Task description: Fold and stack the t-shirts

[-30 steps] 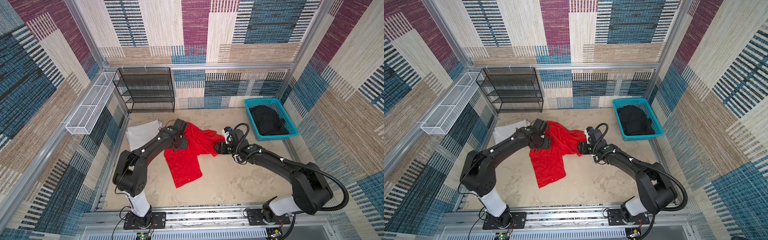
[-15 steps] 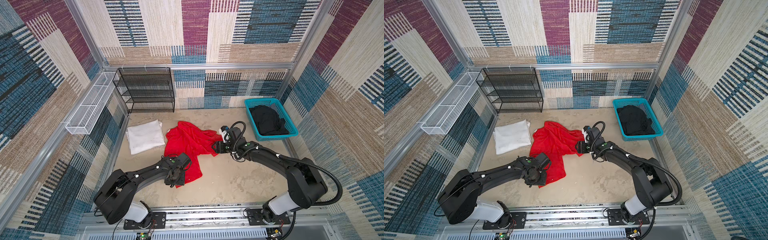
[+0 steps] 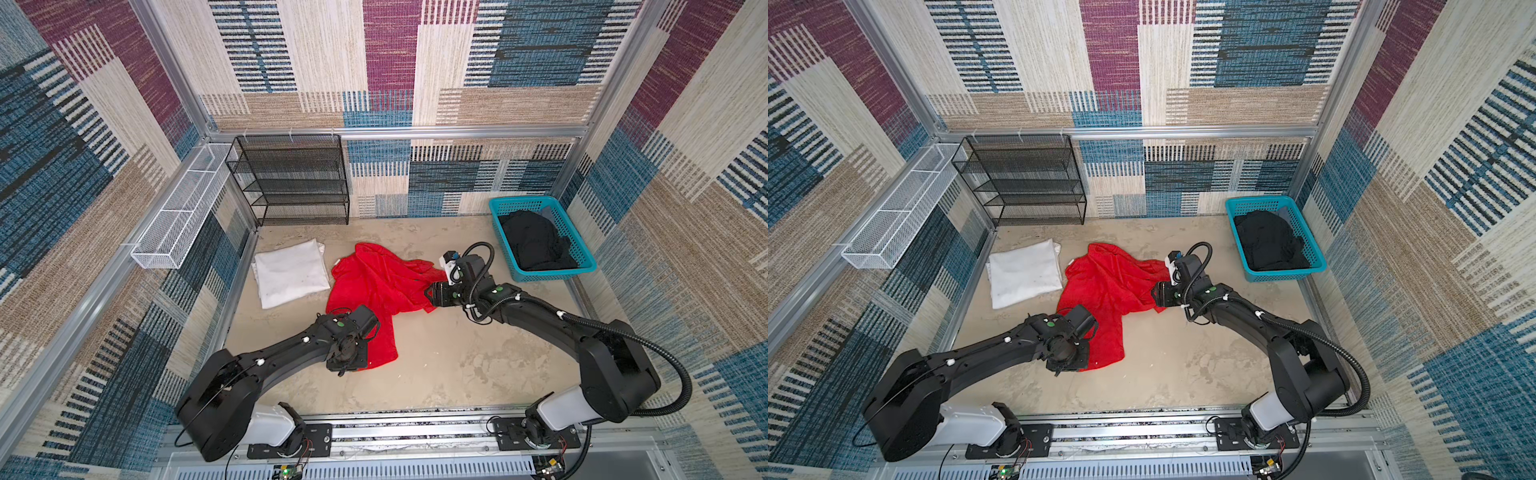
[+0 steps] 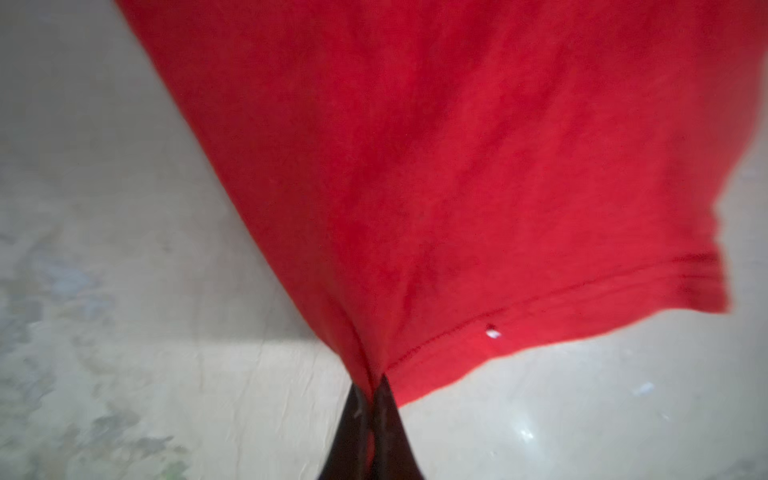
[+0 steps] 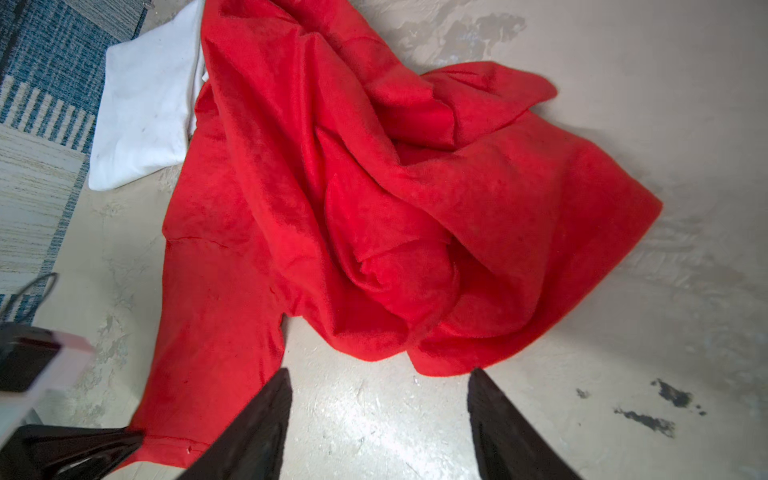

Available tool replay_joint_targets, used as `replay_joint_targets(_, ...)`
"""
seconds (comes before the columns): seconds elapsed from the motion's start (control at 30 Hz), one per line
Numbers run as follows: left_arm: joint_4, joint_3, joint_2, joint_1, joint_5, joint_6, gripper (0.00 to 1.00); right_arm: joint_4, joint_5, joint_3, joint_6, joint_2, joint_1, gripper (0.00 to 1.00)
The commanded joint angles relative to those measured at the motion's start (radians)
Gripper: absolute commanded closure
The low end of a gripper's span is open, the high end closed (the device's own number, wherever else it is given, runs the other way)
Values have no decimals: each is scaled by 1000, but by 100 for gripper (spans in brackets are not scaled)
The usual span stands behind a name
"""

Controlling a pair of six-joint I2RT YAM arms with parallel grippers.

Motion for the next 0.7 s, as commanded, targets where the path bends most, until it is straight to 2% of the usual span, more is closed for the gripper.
replay_joint_targets(0.0, -205, 82, -115, 0, -167, -42, 100, -7, 27, 9, -18, 12, 0, 34)
replay_joint_targets(0.13, -320, 181, -276, 0, -335, -107, 100, 4, -10, 17, -15, 30, 0, 39)
replay_joint_targets(0.3, -348, 247, -401, 1, -447, -140, 100, 25, -49, -16, -2, 41, 1, 43)
replay_joint_targets(0.47, -340, 253, -393, 1, -450, -126, 100, 67, -117, -39, 23, 84, 7, 49)
replay_joint_targets(0.67, -331, 231, -400, 1, -431, -129, 100, 101, -128, -5, 39, 137, 36, 52)
